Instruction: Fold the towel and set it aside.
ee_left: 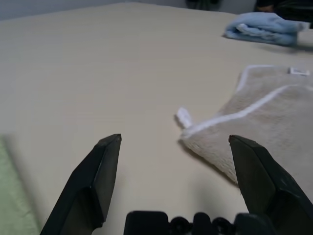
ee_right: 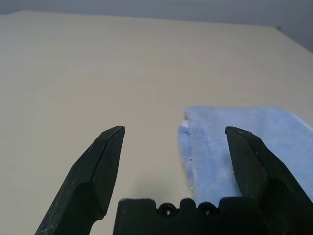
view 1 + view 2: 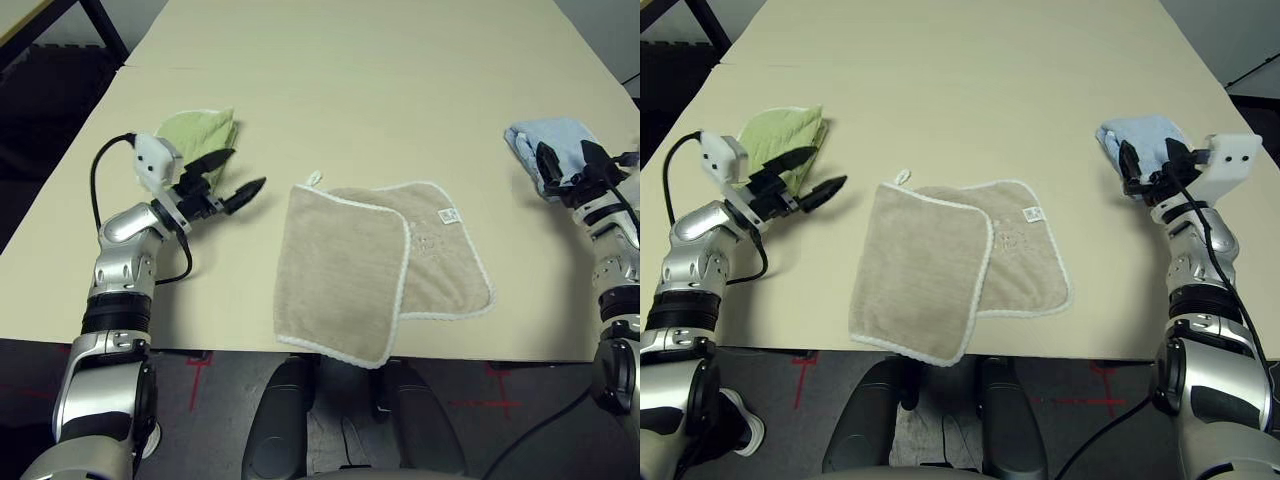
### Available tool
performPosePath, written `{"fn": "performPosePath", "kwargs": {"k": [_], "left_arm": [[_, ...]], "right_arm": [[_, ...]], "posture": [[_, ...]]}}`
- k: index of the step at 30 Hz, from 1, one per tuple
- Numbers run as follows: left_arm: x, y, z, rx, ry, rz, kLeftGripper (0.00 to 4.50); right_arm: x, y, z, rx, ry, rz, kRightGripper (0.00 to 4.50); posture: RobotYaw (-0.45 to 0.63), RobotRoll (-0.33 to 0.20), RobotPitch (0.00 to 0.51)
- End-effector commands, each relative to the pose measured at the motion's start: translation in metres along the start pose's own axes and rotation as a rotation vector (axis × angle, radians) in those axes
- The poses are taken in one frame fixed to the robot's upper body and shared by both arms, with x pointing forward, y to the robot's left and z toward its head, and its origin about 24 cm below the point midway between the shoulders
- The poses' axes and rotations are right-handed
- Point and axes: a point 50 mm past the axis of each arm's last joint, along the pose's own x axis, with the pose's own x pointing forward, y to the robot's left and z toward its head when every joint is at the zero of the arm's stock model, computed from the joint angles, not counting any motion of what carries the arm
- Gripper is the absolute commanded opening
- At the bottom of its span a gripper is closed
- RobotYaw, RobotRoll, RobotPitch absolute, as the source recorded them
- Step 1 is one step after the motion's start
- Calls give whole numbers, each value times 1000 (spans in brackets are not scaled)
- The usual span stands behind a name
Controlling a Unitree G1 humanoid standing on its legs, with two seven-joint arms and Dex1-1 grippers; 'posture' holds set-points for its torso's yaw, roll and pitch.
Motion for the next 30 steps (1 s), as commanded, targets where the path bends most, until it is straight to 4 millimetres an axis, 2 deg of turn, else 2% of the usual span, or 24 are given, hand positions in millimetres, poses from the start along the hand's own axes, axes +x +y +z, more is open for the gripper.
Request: {"fn": "performPosePath", "kwargs": {"k": [1, 8, 12, 18, 30], "left_arm": [[3, -4, 0, -2, 31, -76, 4475], [2, -7, 1, 24, 43, -110, 4475], [2, -8, 2, 50, 47, -123, 4475], [3, -8, 5, 70, 47, -134, 4475], [5, -12, 10, 83, 26, -135, 4475]], "right_arm": [[1, -3, 5, -14, 28, 68, 4500], [10, 8, 11, -49, 162, 327, 4500], [21, 22, 16, -172, 340, 546, 4500], [38, 47, 17, -256, 521, 762, 4500], [53, 70, 11, -363, 617, 835, 4500]], "posture": [[1, 0, 285], [-5, 0, 285], [-7, 0, 279], [3, 0, 271], [10, 0, 268]]}}
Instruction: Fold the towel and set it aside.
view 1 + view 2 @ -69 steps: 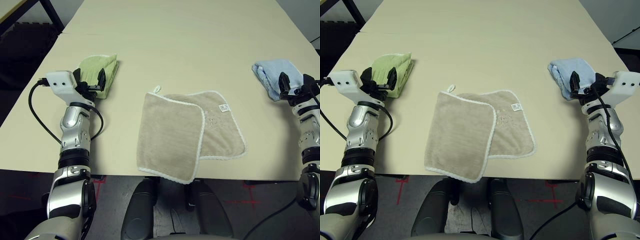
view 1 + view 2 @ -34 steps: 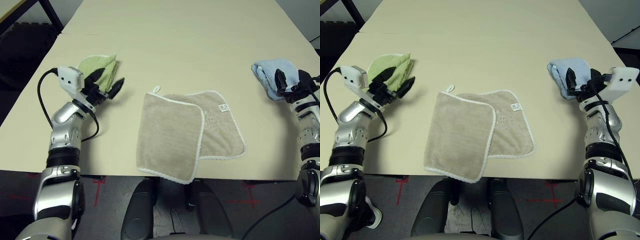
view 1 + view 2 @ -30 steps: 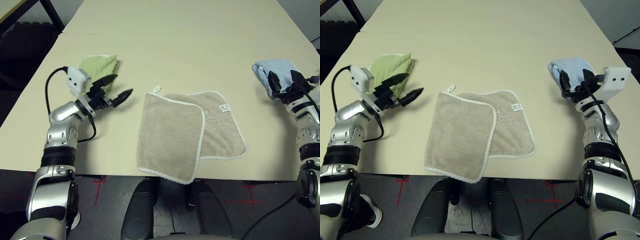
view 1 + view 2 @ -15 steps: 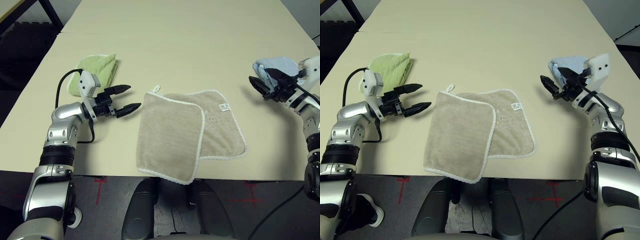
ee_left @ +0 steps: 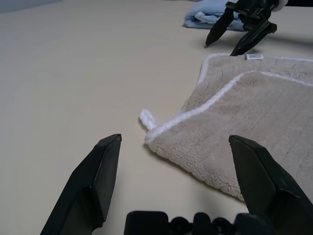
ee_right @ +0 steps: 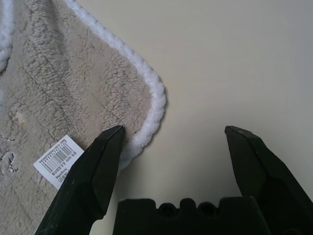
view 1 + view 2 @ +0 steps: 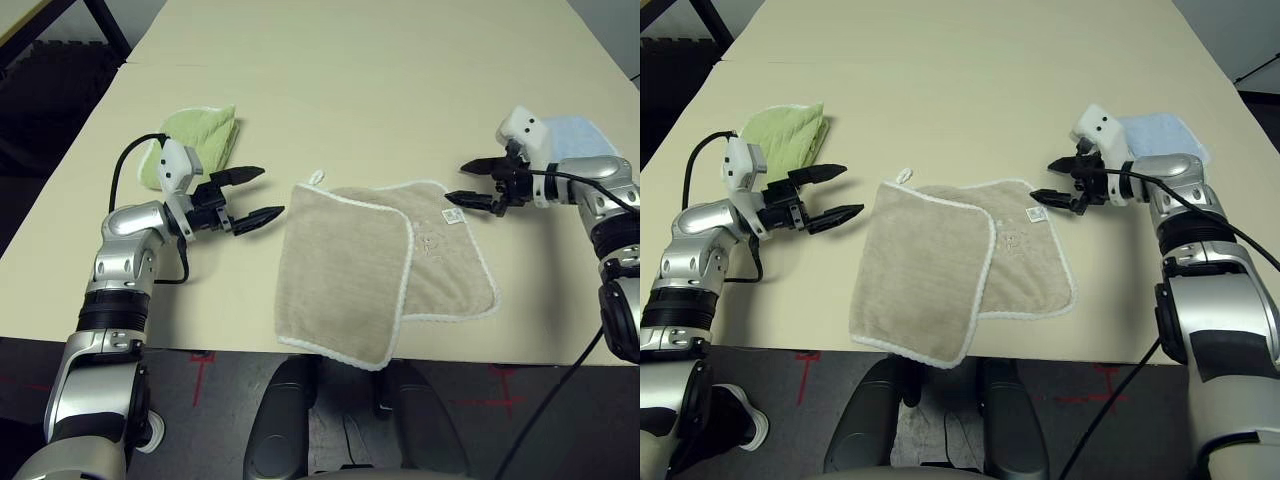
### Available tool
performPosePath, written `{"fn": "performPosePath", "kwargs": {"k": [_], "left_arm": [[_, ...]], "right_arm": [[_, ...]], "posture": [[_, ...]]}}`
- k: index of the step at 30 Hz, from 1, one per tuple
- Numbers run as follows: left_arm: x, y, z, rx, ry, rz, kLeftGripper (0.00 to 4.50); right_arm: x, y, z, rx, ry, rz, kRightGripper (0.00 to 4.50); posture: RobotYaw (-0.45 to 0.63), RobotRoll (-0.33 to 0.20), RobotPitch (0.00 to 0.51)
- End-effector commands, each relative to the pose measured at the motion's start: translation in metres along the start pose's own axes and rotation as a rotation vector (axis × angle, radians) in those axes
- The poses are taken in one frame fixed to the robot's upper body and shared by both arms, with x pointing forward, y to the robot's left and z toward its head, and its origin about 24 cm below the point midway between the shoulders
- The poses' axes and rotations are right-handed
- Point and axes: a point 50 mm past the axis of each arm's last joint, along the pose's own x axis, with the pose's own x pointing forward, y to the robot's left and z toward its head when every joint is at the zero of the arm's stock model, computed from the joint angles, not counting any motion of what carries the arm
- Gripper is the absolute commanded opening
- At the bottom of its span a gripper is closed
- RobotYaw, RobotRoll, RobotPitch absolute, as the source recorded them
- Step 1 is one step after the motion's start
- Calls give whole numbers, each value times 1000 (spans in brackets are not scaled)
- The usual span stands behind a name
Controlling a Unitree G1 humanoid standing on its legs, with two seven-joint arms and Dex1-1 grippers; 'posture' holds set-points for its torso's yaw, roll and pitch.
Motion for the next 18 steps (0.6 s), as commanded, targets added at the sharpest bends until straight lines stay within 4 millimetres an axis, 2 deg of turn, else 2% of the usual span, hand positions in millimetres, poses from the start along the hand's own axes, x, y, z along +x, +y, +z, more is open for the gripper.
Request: {"fn": "performPosePath", "kwargs": {"k": [1, 11, 14, 18], "left_arm": [[0, -5, -5, -9, 22, -14, 4475], [1, -7, -5, -14, 25, -16, 4475], [1, -7, -6, -16, 27, -18, 4500], [1, -7, -6, -18, 30, -22, 4500]], "right_arm": [[7, 4, -4, -29, 54, 18, 4500], [23, 11, 5, -33, 16, 63, 4500], [24, 12, 5, -26, 18, 68, 3874], [23, 12, 3, -36, 50, 78, 2527]], "posture": [[10, 0, 268], [10, 0, 264], [7, 0, 264], [2, 0, 264]]}}
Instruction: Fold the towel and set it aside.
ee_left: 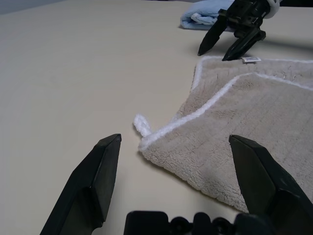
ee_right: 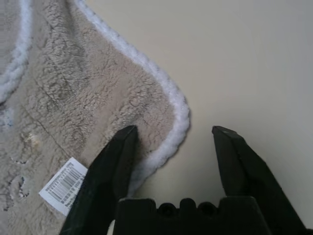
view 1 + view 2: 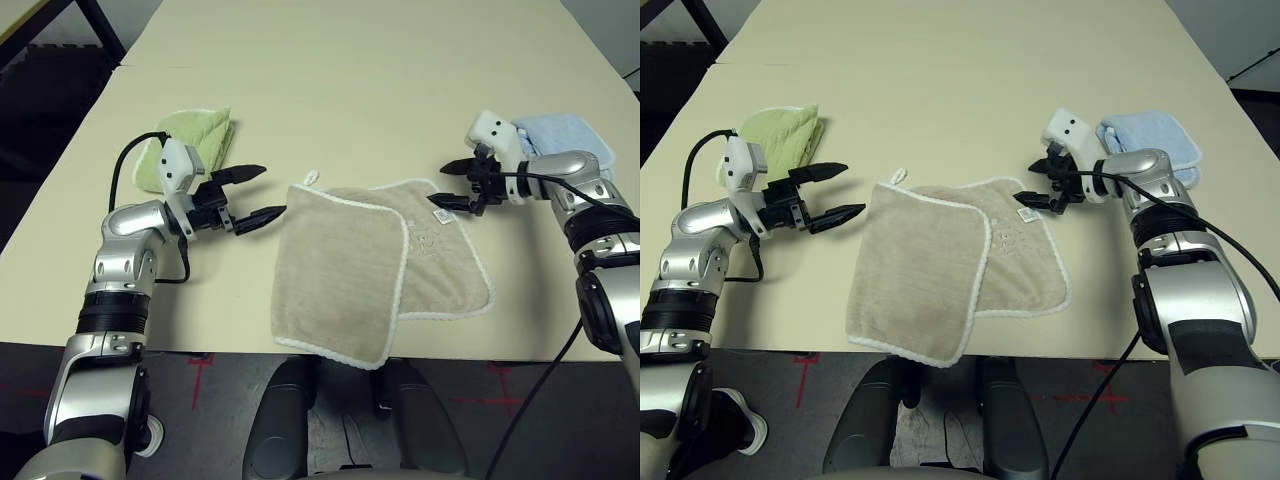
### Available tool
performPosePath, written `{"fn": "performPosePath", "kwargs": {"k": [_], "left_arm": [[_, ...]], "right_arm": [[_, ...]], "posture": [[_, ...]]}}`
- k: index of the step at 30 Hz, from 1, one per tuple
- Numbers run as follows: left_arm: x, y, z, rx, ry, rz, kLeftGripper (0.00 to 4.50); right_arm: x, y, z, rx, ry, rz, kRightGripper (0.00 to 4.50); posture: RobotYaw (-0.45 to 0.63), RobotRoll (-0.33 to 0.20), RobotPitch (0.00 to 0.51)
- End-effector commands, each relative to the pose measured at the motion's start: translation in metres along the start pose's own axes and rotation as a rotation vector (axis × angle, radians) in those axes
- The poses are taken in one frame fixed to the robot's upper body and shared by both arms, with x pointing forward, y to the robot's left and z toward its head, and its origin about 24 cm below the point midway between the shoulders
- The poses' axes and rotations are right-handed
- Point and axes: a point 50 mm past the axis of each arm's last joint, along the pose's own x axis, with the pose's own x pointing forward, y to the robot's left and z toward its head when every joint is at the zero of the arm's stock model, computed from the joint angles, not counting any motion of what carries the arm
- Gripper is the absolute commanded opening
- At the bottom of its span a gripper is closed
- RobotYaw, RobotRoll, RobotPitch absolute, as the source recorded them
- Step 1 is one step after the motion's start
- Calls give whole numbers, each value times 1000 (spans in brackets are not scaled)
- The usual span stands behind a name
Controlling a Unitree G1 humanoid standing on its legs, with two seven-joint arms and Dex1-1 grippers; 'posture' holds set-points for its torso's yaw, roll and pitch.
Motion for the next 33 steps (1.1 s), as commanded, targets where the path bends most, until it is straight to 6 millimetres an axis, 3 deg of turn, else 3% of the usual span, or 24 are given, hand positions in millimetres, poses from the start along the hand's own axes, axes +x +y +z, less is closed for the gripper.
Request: {"fn": "performPosePath", "kwargs": {"k": [1, 7, 17, 23, 29, 33], "left_arm": [[1, -5, -5, -8, 25, -26, 4500], [3, -6, -5, -11, 25, -31, 4500], [4, -9, -11, -37, 28, -19, 4500], [11, -10, -11, -58, 8, -1, 4500], [16, -8, -14, -78, -5, 26, 4500], [19, -9, -15, -87, -8, 24, 4500]], "right_arm": [[1, 3, -8, 6, 57, 28, 2200], [-7, -3, -5, 14, 20, -18, 86], [-23, -14, 22, -16, -358, -216, 35], [-33, -14, 61, -172, -655, -344, 35], [-40, -5, 118, -348, -865, -355, 35], [-57, -13, 148, -364, -991, -498, 35]], "posture": [[-2, 0, 264], [-4, 0, 262], [-19, 0, 263], [-26, 0, 261], [-36, 0, 257], [-43, 0, 255]]}}
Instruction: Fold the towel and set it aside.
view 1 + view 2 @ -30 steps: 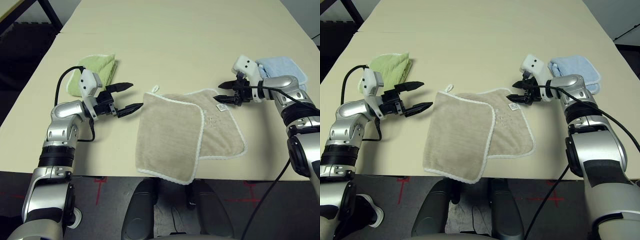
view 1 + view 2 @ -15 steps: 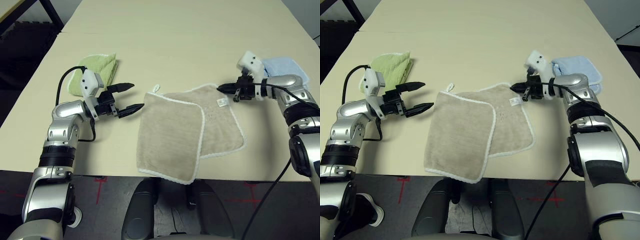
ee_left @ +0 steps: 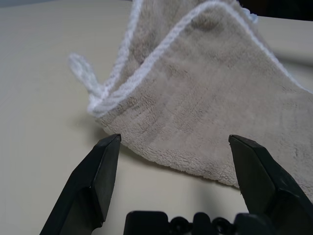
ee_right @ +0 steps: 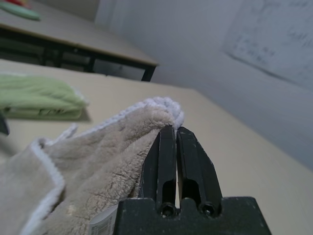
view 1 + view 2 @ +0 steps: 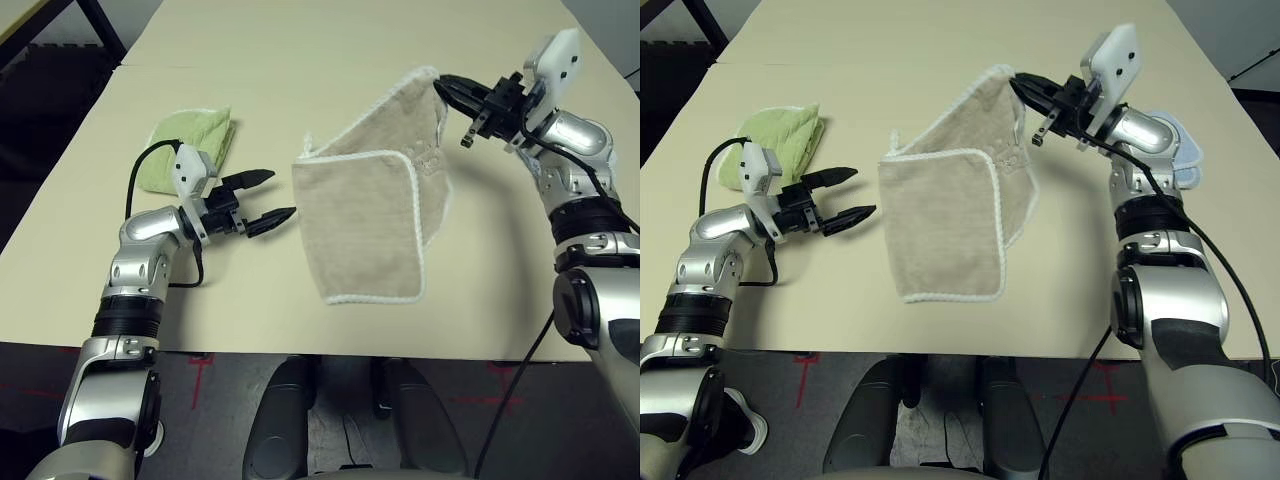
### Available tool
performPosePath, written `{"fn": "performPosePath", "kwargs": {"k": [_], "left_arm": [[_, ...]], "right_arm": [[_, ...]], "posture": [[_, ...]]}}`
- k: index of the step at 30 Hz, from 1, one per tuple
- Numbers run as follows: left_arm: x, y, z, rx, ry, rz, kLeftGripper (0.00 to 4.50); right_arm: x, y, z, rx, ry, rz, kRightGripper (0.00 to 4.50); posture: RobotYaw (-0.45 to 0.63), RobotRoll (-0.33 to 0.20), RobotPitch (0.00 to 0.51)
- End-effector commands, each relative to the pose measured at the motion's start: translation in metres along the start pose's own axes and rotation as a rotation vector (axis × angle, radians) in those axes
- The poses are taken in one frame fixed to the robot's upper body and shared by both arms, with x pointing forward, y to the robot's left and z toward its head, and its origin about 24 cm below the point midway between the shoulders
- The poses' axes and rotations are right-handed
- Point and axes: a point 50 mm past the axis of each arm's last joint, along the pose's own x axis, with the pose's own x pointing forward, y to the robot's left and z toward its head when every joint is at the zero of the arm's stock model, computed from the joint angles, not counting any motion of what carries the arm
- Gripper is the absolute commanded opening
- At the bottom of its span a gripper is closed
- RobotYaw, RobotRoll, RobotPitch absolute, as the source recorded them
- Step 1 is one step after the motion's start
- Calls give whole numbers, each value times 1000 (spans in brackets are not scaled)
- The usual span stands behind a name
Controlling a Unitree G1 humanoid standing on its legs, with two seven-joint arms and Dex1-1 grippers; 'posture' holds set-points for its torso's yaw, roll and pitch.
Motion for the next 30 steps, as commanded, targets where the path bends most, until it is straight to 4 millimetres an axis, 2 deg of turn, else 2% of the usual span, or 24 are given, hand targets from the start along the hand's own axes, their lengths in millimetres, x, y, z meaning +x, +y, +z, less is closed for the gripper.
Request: {"fn": "performPosePath", "kwargs": {"k": [1, 5, 9, 18, 20, 26, 30], "left_arm": [[4, -3, -6, -19, 22, -11, 4500], [5, -2, -6, -20, 20, -14, 4500], [6, -3, -6, -20, 21, -18, 4500], [8, -3, -5, -21, 19, -24, 4500], [9, -3, -5, -20, 17, -24, 4500], [9, -3, -5, -21, 15, -23, 4500], [10, -2, -5, -34, 11, -16, 4500]], "right_arm": [[6, -20, 27, -66, -118, -137, 35], [11, -29, 43, -96, -189, -188, 35], [14, -35, 57, -56, -295, -212, 35], [25, -39, 93, 7, -478, -153, 35], [26, -38, 96, 13, -486, -130, 35], [23, -28, 87, 60, -453, -70, 35], [22, -24, 90, 83, -466, -50, 35]], "posture": [[-43, 0, 254], [-42, 0, 255], [-41, 0, 255], [-42, 0, 255], [-43, 0, 253], [-39, 0, 253], [-39, 0, 253]]}}
